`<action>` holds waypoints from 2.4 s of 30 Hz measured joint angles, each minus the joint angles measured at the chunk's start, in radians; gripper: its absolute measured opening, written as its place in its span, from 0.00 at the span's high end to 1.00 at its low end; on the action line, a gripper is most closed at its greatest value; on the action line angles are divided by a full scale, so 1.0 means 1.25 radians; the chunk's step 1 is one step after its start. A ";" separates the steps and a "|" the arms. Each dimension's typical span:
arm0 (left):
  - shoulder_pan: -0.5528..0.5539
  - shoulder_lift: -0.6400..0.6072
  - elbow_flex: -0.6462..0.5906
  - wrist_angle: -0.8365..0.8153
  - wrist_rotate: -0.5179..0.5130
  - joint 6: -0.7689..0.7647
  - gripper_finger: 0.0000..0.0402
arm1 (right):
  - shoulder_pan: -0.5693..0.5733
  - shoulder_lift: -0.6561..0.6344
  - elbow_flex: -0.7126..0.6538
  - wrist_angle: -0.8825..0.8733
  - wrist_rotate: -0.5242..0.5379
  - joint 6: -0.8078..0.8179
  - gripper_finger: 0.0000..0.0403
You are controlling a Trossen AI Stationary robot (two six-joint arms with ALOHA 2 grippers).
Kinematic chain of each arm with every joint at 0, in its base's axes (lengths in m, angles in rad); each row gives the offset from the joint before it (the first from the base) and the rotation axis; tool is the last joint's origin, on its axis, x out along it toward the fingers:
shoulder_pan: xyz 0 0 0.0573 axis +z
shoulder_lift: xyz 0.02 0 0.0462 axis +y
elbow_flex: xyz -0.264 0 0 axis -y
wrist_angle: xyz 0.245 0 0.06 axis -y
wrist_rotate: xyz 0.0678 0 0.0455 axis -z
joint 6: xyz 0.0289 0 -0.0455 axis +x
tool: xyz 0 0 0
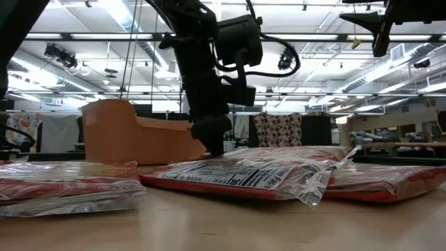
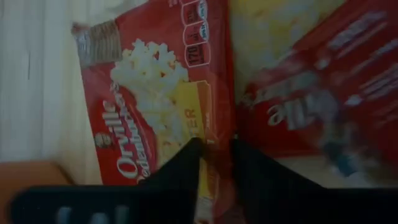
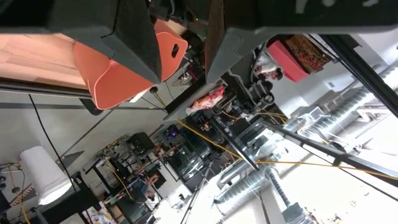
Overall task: Sort popcorn bags into baskets
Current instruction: Put the red popcorn bag into the orange bin
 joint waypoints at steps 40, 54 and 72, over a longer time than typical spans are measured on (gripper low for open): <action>0.234 -0.365 0.190 -0.464 0.149 -0.155 1.00 | -0.001 0.000 0.000 -0.001 -0.003 -0.028 0.68; 0.387 -0.364 -0.074 -0.395 0.122 -0.151 1.00 | -0.001 0.000 0.000 0.002 -0.002 -0.029 0.68; 0.253 -0.363 -0.137 -0.244 0.240 -0.174 0.58 | -0.001 0.000 0.000 0.002 -0.002 -0.028 0.68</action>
